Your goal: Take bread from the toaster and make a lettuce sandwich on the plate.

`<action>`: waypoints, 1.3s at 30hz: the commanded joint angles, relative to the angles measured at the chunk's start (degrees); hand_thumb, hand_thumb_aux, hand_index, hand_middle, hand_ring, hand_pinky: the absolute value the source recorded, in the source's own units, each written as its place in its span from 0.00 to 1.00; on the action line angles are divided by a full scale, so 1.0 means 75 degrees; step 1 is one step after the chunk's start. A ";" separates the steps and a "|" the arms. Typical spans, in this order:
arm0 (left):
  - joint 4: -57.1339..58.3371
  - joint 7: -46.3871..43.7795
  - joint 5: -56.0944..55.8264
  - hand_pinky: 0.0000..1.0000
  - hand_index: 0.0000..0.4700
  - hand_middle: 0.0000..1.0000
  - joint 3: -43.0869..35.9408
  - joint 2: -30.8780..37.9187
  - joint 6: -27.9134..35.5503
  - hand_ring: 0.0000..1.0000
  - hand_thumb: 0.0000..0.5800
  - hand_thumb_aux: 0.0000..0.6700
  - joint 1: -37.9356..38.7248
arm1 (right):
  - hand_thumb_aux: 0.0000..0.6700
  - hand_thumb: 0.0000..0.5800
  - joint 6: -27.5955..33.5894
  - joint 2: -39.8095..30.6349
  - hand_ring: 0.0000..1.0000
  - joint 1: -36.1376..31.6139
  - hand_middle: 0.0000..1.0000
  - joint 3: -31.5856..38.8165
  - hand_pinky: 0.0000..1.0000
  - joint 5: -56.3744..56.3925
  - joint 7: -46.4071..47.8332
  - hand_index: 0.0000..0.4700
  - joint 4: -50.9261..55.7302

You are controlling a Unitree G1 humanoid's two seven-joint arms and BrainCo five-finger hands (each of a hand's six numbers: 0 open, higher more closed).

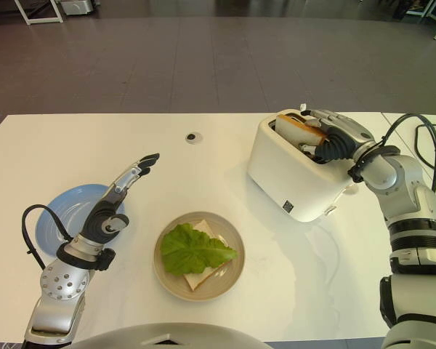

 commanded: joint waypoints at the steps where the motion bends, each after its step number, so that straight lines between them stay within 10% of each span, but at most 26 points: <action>1: 0.0114 -0.0030 0.0112 0.00 0.00 0.00 0.0073 0.0057 -0.0028 0.00 0.00 0.00 -0.0014 | 1.00 1.00 0.0097 0.0144 0.00 0.0204 0.00 0.0007 0.00 0.0276 0.0192 1.00 -0.0268; 12: 0.0240 0.0009 0.0281 0.00 0.00 0.00 0.0097 0.0040 -0.0158 0.00 0.00 0.00 0.0005 | 1.00 1.00 0.1351 0.0594 0.00 -0.0218 0.00 -0.1242 0.00 0.2765 0.1015 1.00 -0.0902; 19: 0.0329 0.0089 0.0294 0.00 0.00 0.00 0.0208 0.0002 -0.0301 0.00 0.00 0.00 0.0063 | 1.00 1.00 0.3848 0.0761 0.00 -0.0038 0.00 -0.2180 0.00 0.6453 0.3134 1.00 -0.3409; 28: 0.0312 0.0158 0.0625 0.00 0.00 0.00 0.0302 0.0060 -0.0483 0.00 0.00 0.00 -0.0008 | 1.00 1.00 0.7053 0.1001 0.00 0.1832 0.00 -0.0818 0.00 0.8710 0.4614 1.00 -0.6621; 39: 0.0076 0.0132 0.1318 0.00 0.00 0.00 0.0113 0.0165 -0.0971 0.00 0.00 0.00 0.0046 | 1.00 1.00 0.7808 0.0946 0.00 0.2242 0.00 0.1059 0.00 0.7504 0.5497 1.00 -0.6541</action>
